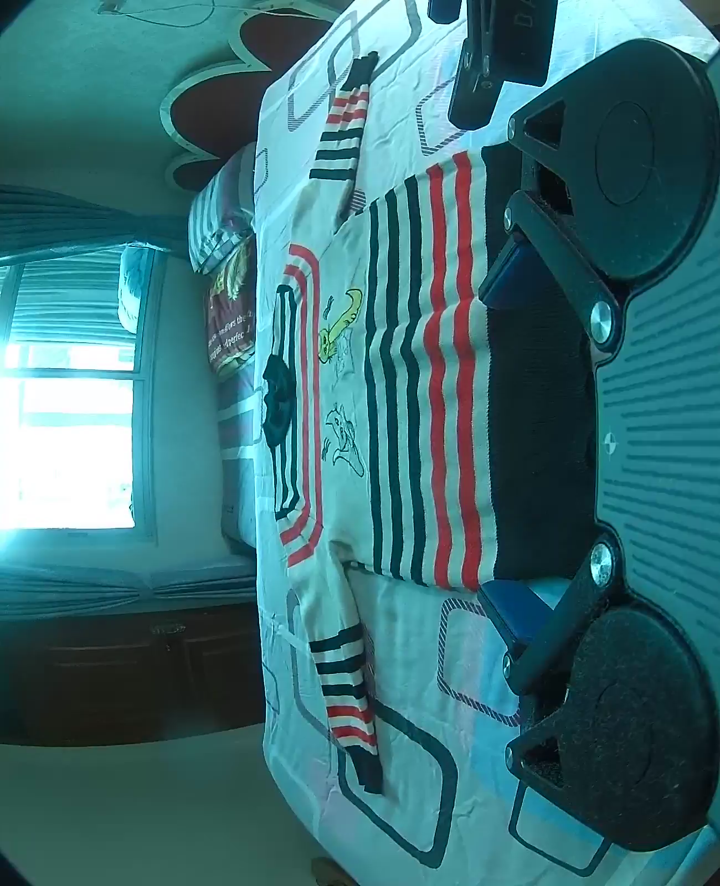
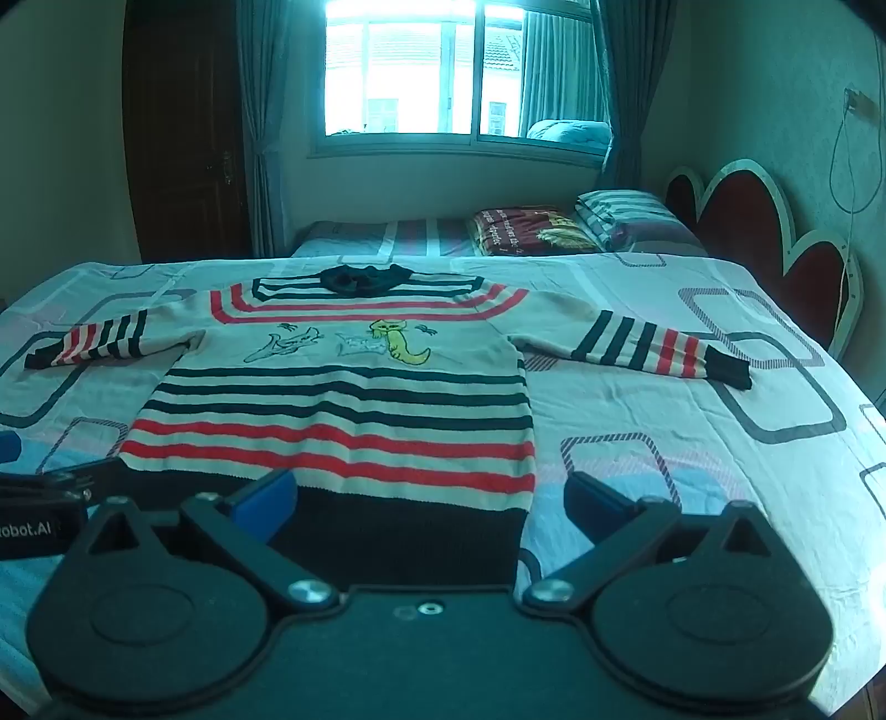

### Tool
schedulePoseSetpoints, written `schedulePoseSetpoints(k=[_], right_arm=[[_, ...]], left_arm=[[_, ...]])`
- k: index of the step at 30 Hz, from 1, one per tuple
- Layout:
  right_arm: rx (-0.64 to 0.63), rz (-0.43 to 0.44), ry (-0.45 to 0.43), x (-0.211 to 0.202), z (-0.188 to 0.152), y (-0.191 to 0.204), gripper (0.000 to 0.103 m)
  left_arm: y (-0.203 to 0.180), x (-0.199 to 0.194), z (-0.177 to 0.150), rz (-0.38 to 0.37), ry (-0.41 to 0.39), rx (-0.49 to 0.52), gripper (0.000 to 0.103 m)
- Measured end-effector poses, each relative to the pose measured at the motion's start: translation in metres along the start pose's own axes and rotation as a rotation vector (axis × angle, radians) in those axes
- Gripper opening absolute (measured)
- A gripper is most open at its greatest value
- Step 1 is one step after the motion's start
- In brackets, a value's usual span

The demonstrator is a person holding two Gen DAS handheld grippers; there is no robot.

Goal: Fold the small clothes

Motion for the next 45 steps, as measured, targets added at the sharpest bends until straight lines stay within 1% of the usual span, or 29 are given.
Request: schedulePoseSetpoints(k=[7, 13, 21, 45], right_arm=[[-0.009, 0.001, 0.0, -0.0011, -0.0005, 0.0012, 0.102], [-0.009, 0.001, 0.0, -0.0055, -0.0042, 0.0036, 0.102], [-0.007, 0.003, 0.016, -0.0005, -0.0017, 0.0002, 0.102], [-0.007, 0.003, 0.012, -0.0002, -0.0015, 0.0003, 0.102]], left_arm=[[-0.0002, -0.0004, 0.001, 0.002, 0.004, -0.016, 0.103], [-0.0001, -0.0024, 0.0, -0.005, 0.005, -0.002, 0.103], [-0.0005, -0.002, -0.0008, -0.004, 0.006, -0.003, 0.103], [0.0007, -0.0033, 0.0014, -0.001, 0.002, 0.001, 0.103]])
Point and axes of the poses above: each gripper's, at about its wrist camera, not at the fingertips, and x roughly the way its jaws point, y to its left, z to its top, the point moved 9 cm from there along x, roughly the way its jaws point, and after that the axes turned 3 degrees about z, right-handed, at the moved point
